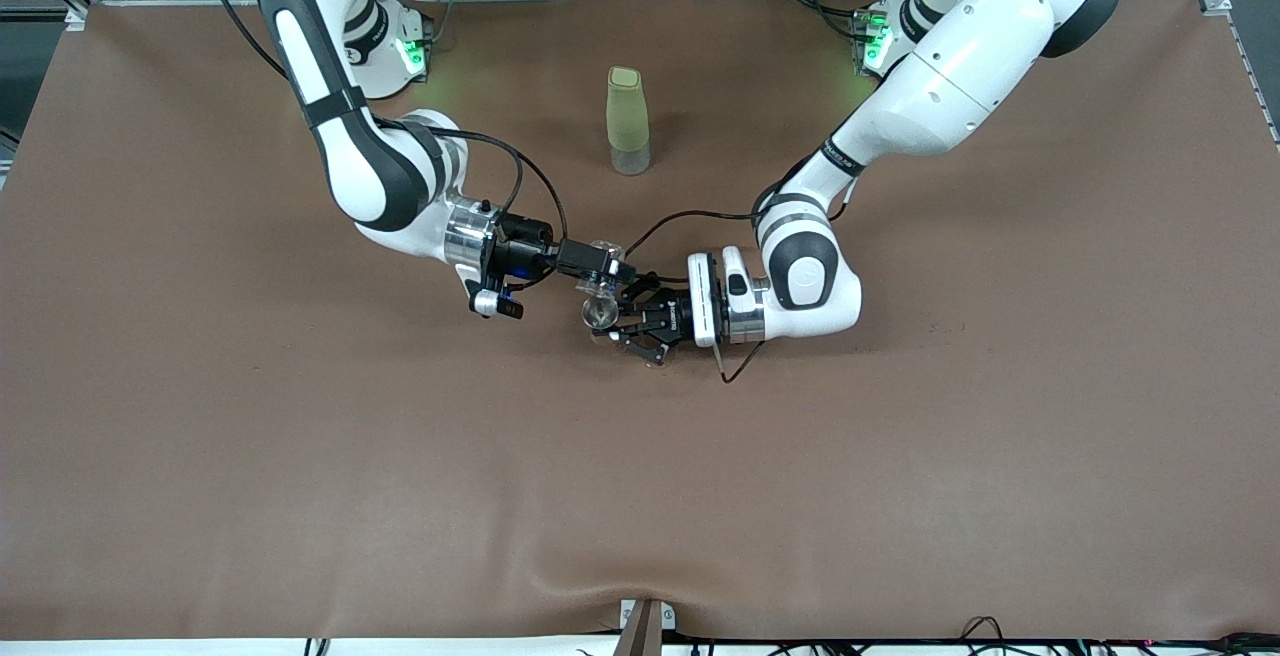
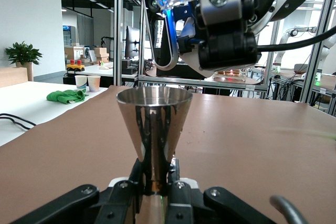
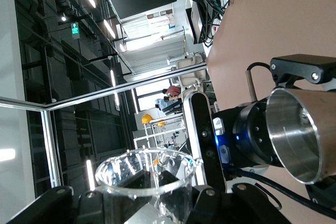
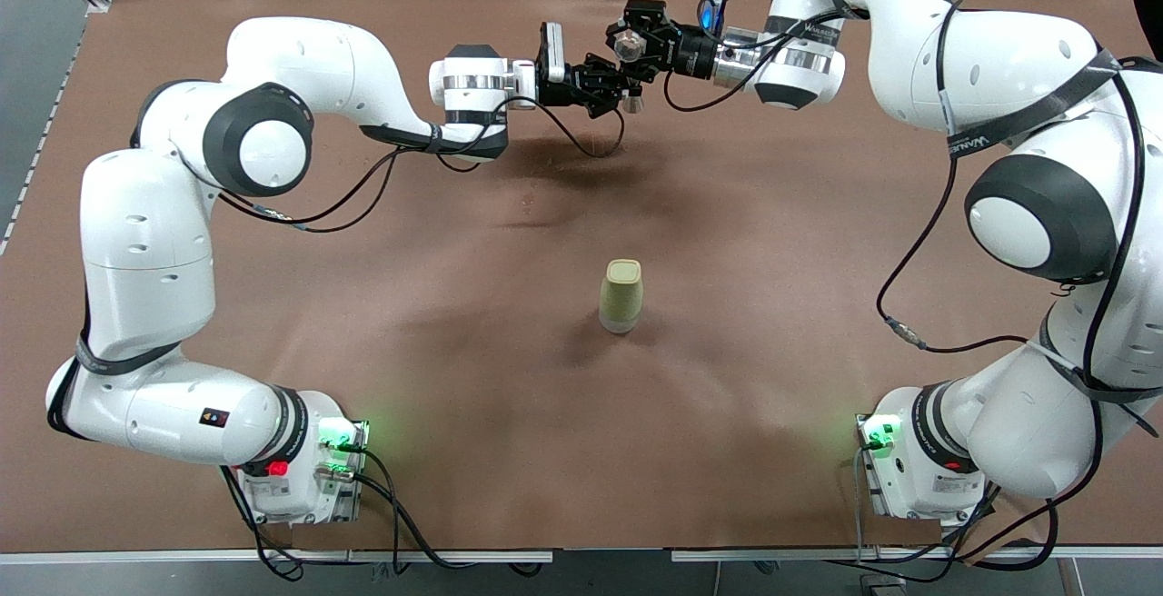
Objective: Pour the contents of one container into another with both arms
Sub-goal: 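Tilt the beaker with the right gripper, pouring liquid into the jigger, then tilt the beaker upright with the right gripper and move it away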
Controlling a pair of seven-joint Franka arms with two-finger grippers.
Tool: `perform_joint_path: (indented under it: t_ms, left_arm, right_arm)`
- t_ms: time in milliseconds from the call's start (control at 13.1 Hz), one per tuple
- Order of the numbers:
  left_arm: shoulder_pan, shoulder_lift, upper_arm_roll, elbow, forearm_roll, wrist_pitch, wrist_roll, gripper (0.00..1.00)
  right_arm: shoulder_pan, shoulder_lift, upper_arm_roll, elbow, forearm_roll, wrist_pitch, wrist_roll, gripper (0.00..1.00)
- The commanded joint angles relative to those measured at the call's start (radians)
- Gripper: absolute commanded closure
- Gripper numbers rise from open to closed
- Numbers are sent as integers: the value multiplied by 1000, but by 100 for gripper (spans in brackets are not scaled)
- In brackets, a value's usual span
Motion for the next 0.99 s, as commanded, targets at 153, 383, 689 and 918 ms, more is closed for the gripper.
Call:
perform_joint_path:
  t_ms: [153, 383, 689, 918]
  left_arm:
    - [28, -40, -8, -42, -25, -9, 14, 100]
    - [36, -40, -8, -45, -22, -9, 14, 100]
    - [72, -38, -6, -42, -17, -9, 12, 100]
    - [120, -35, -6, -42, -2, -12, 15, 100]
  right_arm:
    - [-20, 9, 6, 21, 0, 1, 79, 100]
    - [-24, 7, 5, 26, -79, -14, -32, 100]
    - [-76, -29, -3, 20, -263, -22, -452, 100]
    - [-142, -54, -4, 8, -374, -80, -709, 100]
